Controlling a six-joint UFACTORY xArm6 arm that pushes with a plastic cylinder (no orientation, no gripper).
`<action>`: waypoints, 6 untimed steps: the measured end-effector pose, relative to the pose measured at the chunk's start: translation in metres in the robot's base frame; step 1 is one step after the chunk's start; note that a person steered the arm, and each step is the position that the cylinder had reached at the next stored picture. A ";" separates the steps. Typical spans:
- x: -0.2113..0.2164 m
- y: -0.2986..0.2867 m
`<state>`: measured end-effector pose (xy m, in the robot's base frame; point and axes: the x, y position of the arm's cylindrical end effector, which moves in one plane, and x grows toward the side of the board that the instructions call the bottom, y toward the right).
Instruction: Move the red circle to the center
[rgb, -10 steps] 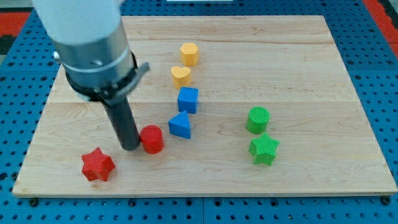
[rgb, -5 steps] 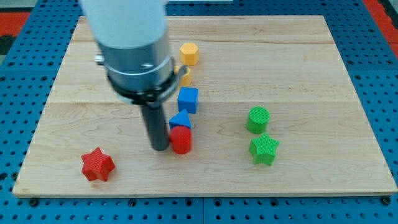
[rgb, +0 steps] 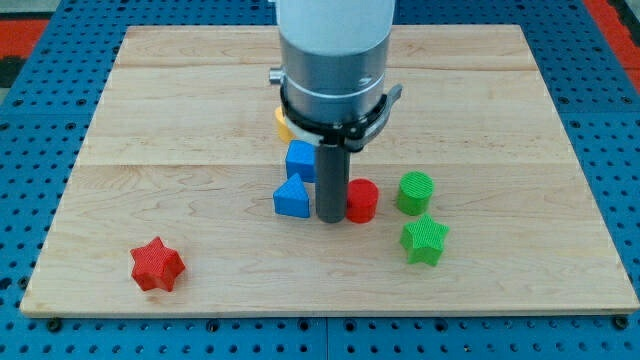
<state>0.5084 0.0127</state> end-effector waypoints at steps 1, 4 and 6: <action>0.032 0.002; -0.036 0.016; -0.054 -0.017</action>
